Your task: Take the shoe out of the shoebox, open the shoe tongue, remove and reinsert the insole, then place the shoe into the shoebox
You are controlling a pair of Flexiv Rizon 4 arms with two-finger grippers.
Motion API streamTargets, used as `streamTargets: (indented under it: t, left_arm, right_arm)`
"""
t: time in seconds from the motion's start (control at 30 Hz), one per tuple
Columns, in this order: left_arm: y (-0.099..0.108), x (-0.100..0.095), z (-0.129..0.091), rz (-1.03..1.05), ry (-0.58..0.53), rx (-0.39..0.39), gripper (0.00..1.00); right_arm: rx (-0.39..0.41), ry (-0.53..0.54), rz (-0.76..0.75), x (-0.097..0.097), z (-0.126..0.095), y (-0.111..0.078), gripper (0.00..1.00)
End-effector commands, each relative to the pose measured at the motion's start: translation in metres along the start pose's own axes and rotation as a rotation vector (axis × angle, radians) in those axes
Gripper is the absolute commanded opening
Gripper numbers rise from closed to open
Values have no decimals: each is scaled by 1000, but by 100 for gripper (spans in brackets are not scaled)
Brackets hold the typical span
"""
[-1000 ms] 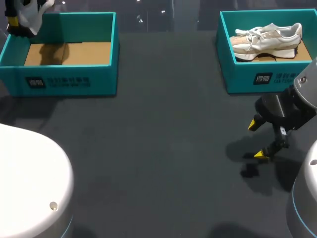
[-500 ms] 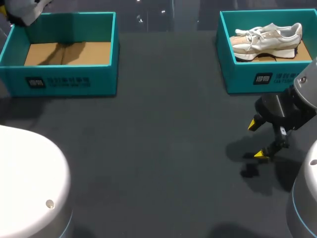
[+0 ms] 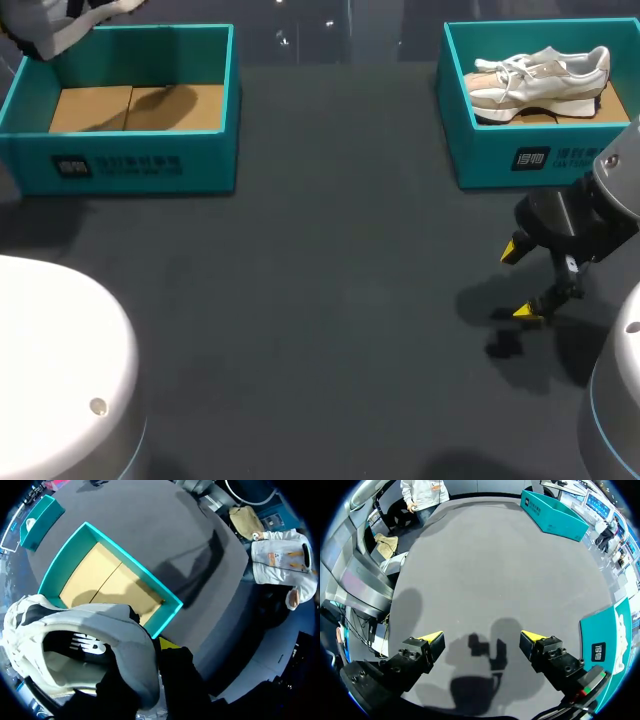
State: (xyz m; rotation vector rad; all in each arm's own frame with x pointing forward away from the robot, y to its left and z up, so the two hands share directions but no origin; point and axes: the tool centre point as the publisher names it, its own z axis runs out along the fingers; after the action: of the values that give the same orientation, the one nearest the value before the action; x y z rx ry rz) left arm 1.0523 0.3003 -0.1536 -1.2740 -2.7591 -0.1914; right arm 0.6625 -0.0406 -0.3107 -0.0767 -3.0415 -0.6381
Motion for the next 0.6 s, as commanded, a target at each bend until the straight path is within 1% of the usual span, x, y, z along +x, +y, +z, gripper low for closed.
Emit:
streamTargets:
  t: [0.03,0.1,0.17,0.23,0.6]
  left_arm:
    - [5,-1,0,183,-7,-68,0]
    - [7,0,0,247,-15,-103,0]
    - [9,4,2,375,-37,-151,0]
    - [15,6,4,485,-30,-174,0]
    - [15,6,4,485,-30,-174,0]
  right_arm:
    - [3,-3,1,1,1,0,100]
    - [3,-3,1,1,1,0,100]
    - [3,-3,1,1,1,0,100]
    - [3,-3,1,1,1,0,100]
    - [3,-3,1,1,1,0,100]
